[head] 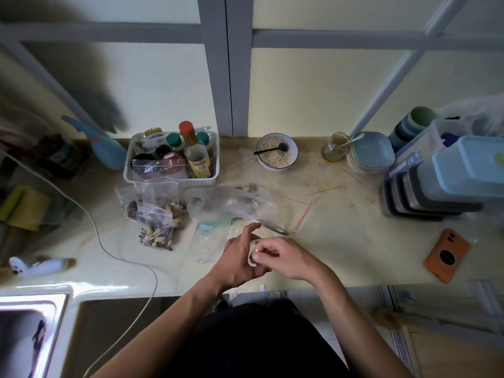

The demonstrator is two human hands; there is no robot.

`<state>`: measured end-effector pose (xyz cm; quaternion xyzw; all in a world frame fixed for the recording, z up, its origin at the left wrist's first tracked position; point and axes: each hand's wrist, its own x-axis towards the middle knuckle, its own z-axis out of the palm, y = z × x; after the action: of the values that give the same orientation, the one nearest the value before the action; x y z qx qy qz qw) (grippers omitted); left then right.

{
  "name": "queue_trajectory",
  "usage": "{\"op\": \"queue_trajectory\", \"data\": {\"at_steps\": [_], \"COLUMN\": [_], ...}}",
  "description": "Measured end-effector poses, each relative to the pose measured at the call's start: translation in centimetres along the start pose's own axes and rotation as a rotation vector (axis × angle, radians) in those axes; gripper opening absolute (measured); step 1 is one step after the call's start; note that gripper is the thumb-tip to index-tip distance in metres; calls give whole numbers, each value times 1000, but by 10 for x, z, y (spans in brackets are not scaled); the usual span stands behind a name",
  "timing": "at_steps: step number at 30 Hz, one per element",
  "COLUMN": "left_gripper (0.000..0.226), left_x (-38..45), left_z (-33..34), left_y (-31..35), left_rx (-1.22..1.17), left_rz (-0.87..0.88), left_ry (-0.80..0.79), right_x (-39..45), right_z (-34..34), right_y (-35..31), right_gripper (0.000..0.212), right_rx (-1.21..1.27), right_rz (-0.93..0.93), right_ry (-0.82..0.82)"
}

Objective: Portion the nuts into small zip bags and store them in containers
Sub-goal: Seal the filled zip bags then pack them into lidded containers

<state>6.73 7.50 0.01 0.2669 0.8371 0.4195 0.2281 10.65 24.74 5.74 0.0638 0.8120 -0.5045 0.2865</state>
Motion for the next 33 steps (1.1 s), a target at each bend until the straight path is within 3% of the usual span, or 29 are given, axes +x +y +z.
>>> {"op": "queue_trajectory", "data": {"at_steps": [3, 7, 11, 15, 19, 22, 25, 29, 33], "left_gripper": [96, 89, 70, 48, 46, 42, 39, 42, 88], "left_x": [1, 2, 4, 5, 6, 6, 10, 23, 34], "left_z": [1, 4, 5, 9, 14, 13, 6, -1, -7], "left_y": [0, -4, -1, 4, 3, 1, 0, 3, -1], "left_rx": [-37, -71, -84, -116, -108, -157, -169, -251, -334], "left_rz": [-31, -123, -147, -173, -241, -362, -447, -585, -709], "left_ry": [34, 70, 122, 117, 161, 295, 365, 395, 397], "right_x": [4, 7, 7, 4, 7, 27, 53, 74, 89], "right_z": [-1, -8, -9, -19, -29, -37, -39, -34, -29], "right_y": [4, 2, 2, 2, 0, 20, 58, 88, 99], "right_gripper": [3, 5, 7, 24, 25, 12, 9, 36, 36], "right_rx": [59, 56, 75, 11, 31, -65, -265, -485, -728], "right_rz": [-87, -151, -192, -176, -271, -95, 118, 175, 160], "right_ry": [111, 213, 168, 76, 252, 441, 449, 333, 244]}}
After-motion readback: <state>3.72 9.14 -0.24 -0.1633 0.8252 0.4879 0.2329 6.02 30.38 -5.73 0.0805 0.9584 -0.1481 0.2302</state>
